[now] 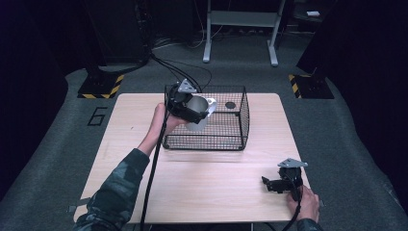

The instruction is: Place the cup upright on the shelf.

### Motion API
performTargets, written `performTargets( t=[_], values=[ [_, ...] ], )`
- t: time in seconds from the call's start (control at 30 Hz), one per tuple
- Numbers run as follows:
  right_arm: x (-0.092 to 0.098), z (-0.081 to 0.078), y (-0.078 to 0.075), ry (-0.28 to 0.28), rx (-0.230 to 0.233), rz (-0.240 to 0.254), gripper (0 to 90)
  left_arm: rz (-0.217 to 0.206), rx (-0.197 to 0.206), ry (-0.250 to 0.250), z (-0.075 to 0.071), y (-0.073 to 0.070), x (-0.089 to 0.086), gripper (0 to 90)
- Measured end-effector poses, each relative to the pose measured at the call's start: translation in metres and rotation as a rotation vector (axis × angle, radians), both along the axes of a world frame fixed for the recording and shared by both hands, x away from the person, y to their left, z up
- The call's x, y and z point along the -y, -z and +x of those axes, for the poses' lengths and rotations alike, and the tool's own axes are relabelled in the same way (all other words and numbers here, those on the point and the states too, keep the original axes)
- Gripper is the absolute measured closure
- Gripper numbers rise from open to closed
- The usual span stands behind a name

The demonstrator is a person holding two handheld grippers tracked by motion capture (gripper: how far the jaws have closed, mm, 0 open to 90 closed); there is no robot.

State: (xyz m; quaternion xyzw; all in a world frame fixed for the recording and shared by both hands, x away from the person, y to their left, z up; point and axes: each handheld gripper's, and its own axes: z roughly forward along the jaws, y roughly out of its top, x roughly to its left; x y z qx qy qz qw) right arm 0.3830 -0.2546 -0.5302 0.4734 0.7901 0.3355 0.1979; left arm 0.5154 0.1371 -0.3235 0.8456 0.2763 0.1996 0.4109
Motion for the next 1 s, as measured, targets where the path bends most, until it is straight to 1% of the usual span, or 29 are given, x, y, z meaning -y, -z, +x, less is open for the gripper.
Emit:
performTargets(
  t=[0.1,0.13,0.23,0.27,0.3,0.37,0.4,0.57,0.6,0.77,0.8,0.87,1.0],
  values=[
    [0.000,0.000,0.000,0.001,0.001,0.000,0.0,0.000,-0.011,-0.005,0.005,0.003,0.002,6.0],
    [0.000,0.000,0.000,0.001,0.001,0.001,0.0,0.010,-0.012,-0.004,0.006,0.003,0.002,6.0],
    [0.000,0.000,0.000,0.002,0.001,0.001,0.0,-0.002,-0.017,-0.015,0.011,0.006,0.003,6.0],
    [0.000,0.000,0.000,0.002,0.001,0.001,0.0,0.008,-0.018,-0.015,0.013,0.006,0.002,6.0],
    [0.000,0.000,0.000,0.002,0.001,0.001,0.0,-0.001,-0.018,-0.022,0.014,0.007,0.003,6.0],
    [0.000,0.000,0.000,0.003,0.001,0.001,0.0,0.004,-0.020,-0.032,0.018,0.010,0.003,6.0],
    [-0.001,0.000,0.000,0.013,0.003,0.007,0.0,0.000,-0.022,-0.035,0.020,0.011,0.003,6.0],
    [-0.001,0.000,0.000,0.010,0.002,0.006,0.0,0.005,-0.033,-0.053,0.029,0.018,0.004,6.0],
    [-0.001,0.000,0.000,0.010,0.003,0.005,0.0,-0.002,-0.039,-0.059,0.030,0.020,0.004,6.0],
    [-0.001,0.000,0.000,0.010,0.003,0.005,0.0,0.010,-0.051,-0.072,0.038,0.027,0.006,6.0],
    [-0.001,0.000,0.000,0.013,0.003,0.007,0.0,0.005,-0.049,-0.077,0.039,0.028,0.007,6.0],
    [0.000,0.000,0.000,0.001,0.001,-0.001,0.0,0.011,-0.054,-0.081,0.041,0.031,0.007,6.0],
    [0.000,0.000,0.000,0.001,0.001,0.001,0.0,0.018,-0.066,-0.089,0.047,0.036,0.010,6.0]
  ],
)
